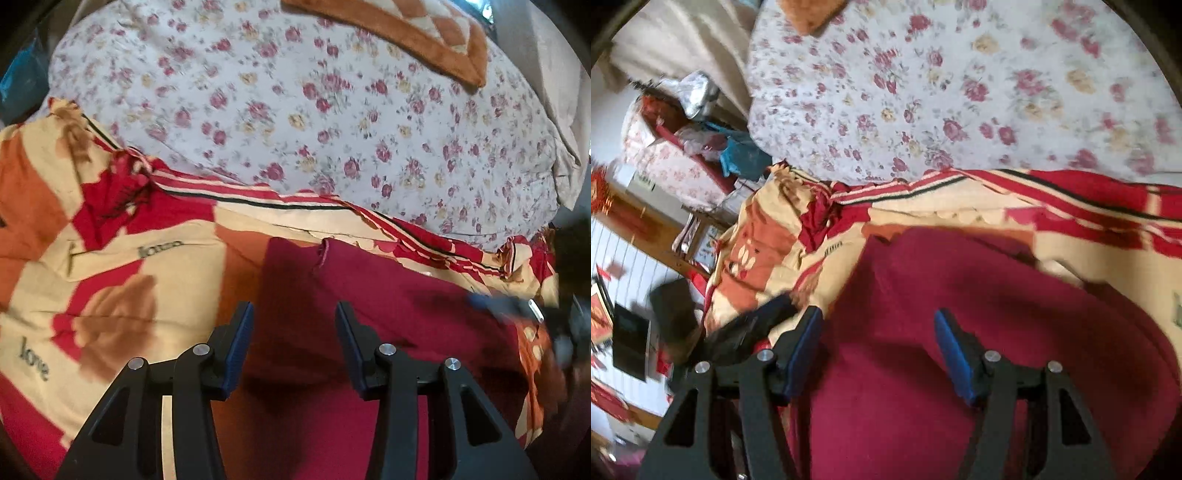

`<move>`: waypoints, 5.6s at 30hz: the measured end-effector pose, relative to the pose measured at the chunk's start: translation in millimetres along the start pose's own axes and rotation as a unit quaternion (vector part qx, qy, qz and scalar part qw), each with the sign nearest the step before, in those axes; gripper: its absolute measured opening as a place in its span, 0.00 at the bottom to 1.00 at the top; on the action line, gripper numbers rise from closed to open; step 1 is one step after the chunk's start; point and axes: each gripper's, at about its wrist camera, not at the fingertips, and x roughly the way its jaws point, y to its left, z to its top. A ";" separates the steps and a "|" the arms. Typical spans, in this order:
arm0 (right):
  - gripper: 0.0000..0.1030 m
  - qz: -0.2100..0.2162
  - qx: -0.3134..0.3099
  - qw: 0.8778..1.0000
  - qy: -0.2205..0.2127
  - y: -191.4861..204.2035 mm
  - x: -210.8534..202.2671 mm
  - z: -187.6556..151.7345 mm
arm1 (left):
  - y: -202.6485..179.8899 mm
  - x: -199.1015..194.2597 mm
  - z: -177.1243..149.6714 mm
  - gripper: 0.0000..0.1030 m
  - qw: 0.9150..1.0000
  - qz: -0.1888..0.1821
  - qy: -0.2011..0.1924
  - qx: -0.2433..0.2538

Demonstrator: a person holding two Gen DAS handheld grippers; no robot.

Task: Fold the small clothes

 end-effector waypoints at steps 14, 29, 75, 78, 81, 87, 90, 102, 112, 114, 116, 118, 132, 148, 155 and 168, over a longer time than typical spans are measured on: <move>0.67 -0.210 -0.020 0.974 -0.084 -57.8 -151.7 -151.4 | -30.1 92.5 15.3 0.00 0.999 0.019 0.044 0.003; 0.18 -0.312 -0.041 0.948 -0.035 -65.6 -138.0 -169.7 | -8.0 30.9 -13.7 0.00 0.998 -0.005 0.043 -0.052; 0.42 -0.342 0.002 0.939 -0.040 -49.9 -152.6 -173.7 | -0.5 -47.1 -68.0 0.14 0.999 0.019 0.009 -0.050; 0.53 -0.307 0.045 0.948 -0.067 -49.6 -170.2 -184.5 | -0.1 -58.6 -83.5 0.14 0.998 0.010 0.013 -0.053; 0.53 -0.307 0.058 0.948 -0.063 -49.9 -173.2 -190.4 | -7.9 -67.1 -101.4 0.14 0.999 0.004 0.022 -0.040; 0.62 -0.262 0.060 0.962 -0.043 -31.9 -162.3 -208.8 | -31.4 -73.2 -134.3 0.16 0.998 -0.022 0.054 -0.003; 0.62 -0.242 0.037 0.970 -0.011 -17.7 -146.2 -224.0 | -45.0 -72.6 -149.1 0.16 0.997 -0.032 0.070 0.017; 0.66 -0.185 -0.014 0.978 0.091 26.8 -111.8 -297.2 | -14.3 -100.4 -186.6 0.16 0.992 0.056 0.104 0.050; 0.68 -0.128 0.024 0.978 0.164 19.8 -80.0 -349.5 | 23.7 -133.3 -208.6 0.16 0.994 0.040 0.100 -0.012; 0.69 -0.124 0.036 0.977 0.171 15.3 -71.5 -354.0 | 21.5 -134.1 -211.6 0.16 0.994 0.026 0.104 -0.017; 0.71 -0.131 0.042 0.975 0.172 11.8 -62.5 -359.4 | 17.9 -133.4 -214.6 0.16 0.994 0.013 0.108 -0.019; 0.72 -0.129 0.052 0.975 0.173 8.1 -57.1 -364.6 | 13.1 -131.8 -220.2 0.16 0.993 0.005 0.114 -0.019; 0.74 -0.090 0.053 0.980 0.167 7.3 -39.4 -372.4 | 12.5 -115.0 -243.6 0.25 0.988 -0.015 0.147 -0.044; 0.73 -0.082 0.046 0.982 0.167 17.4 -31.8 -372.0 | 4.8 -106.6 -243.0 0.26 0.989 -0.001 0.146 -0.015; 0.73 -0.080 0.050 0.981 0.171 15.7 -29.9 -372.4 | 1.4 -107.4 -246.7 0.26 0.988 0.001 0.152 -0.004; 0.23 -0.074 0.044 0.983 0.162 19.0 -30.7 -370.4 | 0.4 -99.1 -248.8 0.17 0.981 -0.029 0.193 0.015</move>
